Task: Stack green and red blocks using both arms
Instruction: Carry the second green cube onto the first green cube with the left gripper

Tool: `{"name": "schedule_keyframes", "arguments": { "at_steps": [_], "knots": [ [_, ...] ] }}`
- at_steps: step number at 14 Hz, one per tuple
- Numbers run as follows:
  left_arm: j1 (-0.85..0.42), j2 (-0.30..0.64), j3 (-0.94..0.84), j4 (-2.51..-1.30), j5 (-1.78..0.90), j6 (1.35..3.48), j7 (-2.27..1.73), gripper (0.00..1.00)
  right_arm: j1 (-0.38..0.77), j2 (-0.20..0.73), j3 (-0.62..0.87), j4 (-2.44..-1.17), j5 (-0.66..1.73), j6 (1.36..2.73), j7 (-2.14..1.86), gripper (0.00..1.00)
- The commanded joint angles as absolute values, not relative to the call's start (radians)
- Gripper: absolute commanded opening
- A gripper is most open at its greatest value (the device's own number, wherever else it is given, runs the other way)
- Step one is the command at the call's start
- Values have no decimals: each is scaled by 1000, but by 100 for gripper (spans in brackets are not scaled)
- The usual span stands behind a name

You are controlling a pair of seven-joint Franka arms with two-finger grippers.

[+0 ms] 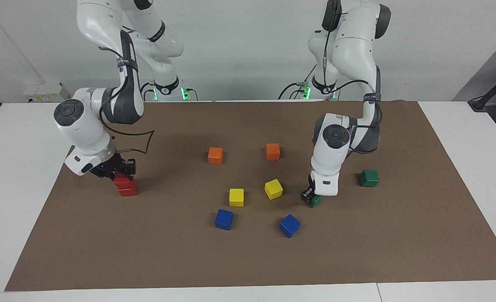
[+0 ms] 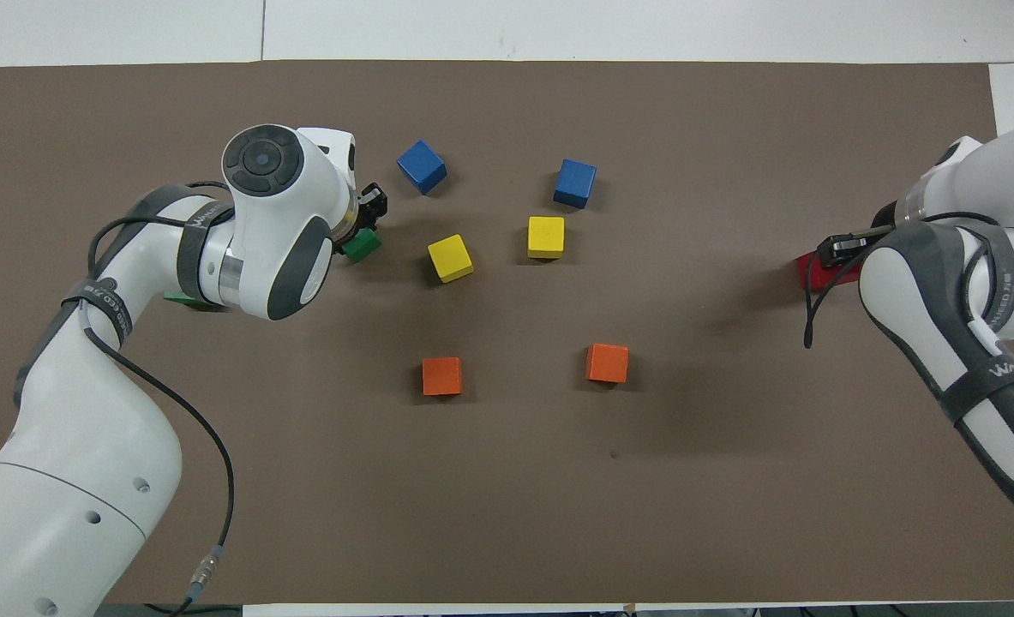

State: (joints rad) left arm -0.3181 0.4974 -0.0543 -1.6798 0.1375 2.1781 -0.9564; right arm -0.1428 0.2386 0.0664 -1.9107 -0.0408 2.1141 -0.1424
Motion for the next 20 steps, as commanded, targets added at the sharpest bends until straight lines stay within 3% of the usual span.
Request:
{"name": "schedule_keyframes", "arguments": {
  "at_steps": [1,6,11,20],
  "knots": [
    [-263,392,-51,-1706,166,2041,-731,0,-155,206,71,-1950,-15,2132,-138,0],
    [-117,258,-51,-1759,103,1918,-327,0,-167,206,71,-1950,-15,2132,-146,0],
    [20,259,-51,-1759,55,1943,-7,0,-167,206,71,-1951,-15,2134,-149,0],
    [46,250,-49,-1867,17,2051,130,0,-166,206,71,-1954,-15,2160,-144,0]
  ]
}}
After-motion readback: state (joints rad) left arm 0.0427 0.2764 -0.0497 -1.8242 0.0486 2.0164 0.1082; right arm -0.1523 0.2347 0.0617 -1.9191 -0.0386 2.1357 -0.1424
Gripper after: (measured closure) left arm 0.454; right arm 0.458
